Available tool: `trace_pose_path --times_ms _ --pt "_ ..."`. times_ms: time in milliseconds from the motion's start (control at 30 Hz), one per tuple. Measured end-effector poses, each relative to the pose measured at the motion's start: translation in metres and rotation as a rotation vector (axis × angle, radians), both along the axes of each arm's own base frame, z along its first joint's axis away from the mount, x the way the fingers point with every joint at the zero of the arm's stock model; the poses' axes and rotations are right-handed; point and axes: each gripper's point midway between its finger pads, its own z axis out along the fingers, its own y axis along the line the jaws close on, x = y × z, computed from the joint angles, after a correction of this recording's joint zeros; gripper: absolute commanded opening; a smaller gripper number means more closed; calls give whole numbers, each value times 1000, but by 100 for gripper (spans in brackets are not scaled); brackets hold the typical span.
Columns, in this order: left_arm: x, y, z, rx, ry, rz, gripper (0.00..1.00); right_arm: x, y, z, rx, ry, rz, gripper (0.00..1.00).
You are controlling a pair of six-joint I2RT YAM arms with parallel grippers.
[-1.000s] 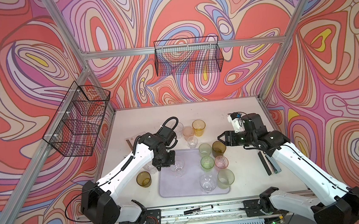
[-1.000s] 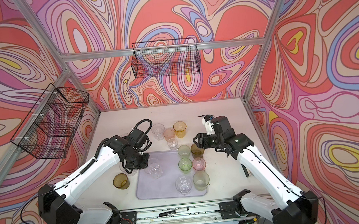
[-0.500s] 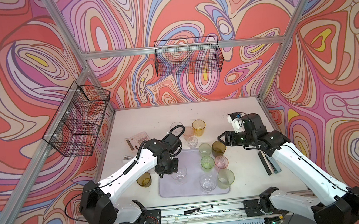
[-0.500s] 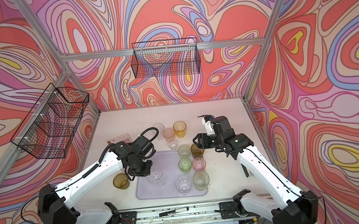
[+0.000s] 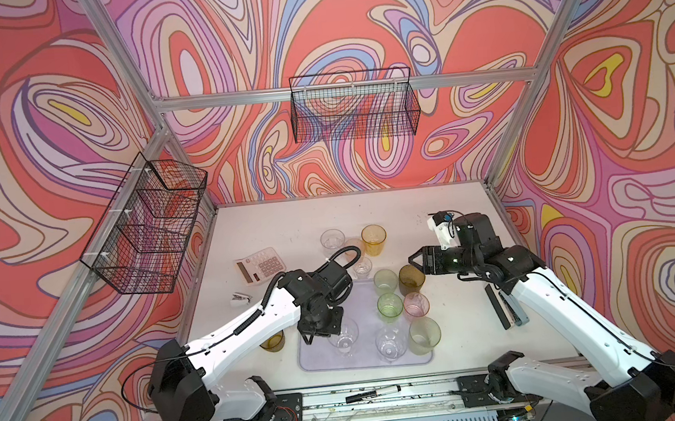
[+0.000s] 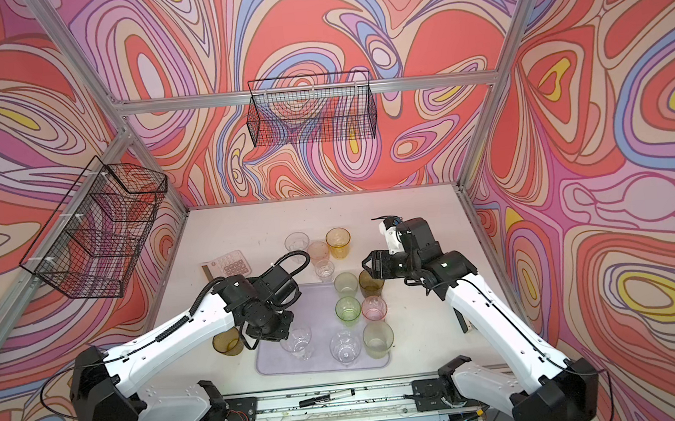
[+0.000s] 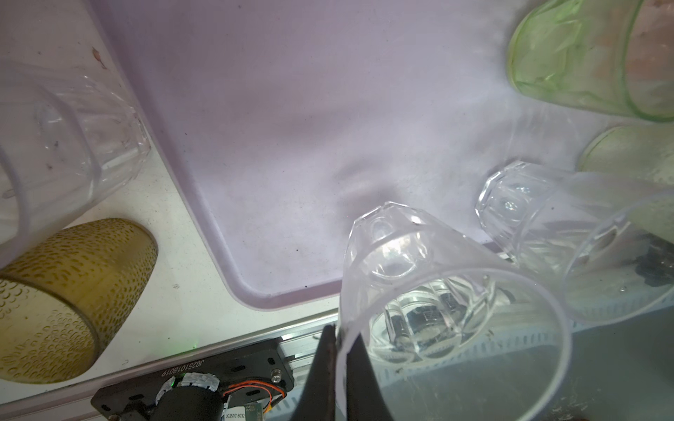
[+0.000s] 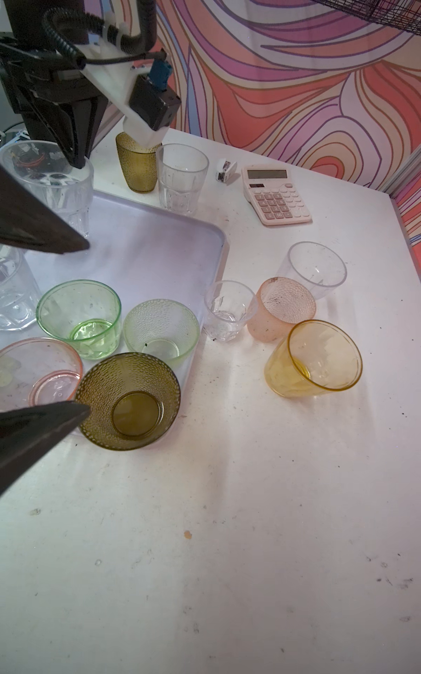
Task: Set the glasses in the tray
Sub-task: 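Lower the clear glass onto the tray beside the other clear glass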
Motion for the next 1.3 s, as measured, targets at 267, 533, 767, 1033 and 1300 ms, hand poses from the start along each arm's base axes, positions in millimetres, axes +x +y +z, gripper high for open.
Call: trace_pose_path --times_ms 267,533,767,1033,1300 --pt "-6 -7 -5 0 -5 -24 0 0 0 -1 1 3 -1 67" --pt "-12 -17 -14 -8 -5 -57 0 1 0 -2 -1 8 -1 67" --pt "-15 -19 -23 -11 0 -54 0 1 0 -2 -1 8 -1 67" --pt "-18 -21 -32 -16 9 -41 0 1 0 -2 -1 8 -1 67" --pt "-18 -26 -33 -29 1 -46 0 1 0 -2 -1 8 -1 67"
